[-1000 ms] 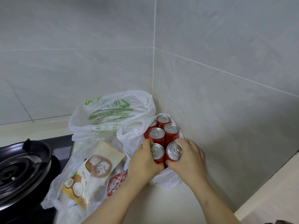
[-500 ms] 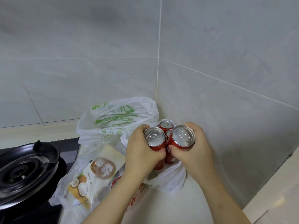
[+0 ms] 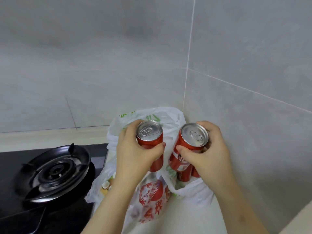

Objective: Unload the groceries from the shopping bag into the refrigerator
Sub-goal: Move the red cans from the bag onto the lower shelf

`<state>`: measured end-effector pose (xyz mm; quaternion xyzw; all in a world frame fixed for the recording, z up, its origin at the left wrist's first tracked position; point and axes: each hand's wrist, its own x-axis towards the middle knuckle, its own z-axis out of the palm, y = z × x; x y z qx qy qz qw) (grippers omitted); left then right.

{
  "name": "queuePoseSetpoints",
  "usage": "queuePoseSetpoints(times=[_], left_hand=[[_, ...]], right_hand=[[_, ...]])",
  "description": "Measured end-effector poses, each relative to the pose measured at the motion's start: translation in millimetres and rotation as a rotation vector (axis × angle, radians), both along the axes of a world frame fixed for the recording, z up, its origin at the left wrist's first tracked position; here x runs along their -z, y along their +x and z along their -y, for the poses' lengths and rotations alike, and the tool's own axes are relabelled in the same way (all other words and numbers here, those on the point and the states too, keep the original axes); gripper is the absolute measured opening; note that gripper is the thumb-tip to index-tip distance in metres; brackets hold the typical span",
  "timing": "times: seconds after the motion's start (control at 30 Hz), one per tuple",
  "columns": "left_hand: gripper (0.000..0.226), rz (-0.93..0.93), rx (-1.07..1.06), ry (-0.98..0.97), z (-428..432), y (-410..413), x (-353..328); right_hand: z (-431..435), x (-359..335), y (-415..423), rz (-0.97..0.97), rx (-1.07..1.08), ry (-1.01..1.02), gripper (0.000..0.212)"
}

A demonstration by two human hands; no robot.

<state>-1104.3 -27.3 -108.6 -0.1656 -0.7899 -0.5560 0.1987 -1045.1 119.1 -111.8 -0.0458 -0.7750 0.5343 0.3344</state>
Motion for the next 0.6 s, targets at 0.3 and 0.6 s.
queuePoseSetpoints(times=[0.3, 0.6], left_hand=[[0.050, 0.072, -0.171, -0.057, 108.2, 29.8, 6.7], [0.053, 0.144, -0.521, -0.110, 257.7, 87.1, 23.7]], right_hand=[[96.7, 7.0, -11.6, 0.056, -0.221, -0.028, 0.056], [247.0, 26.9, -9.0, 0.175, -0.617, 0.001, 0.056]])
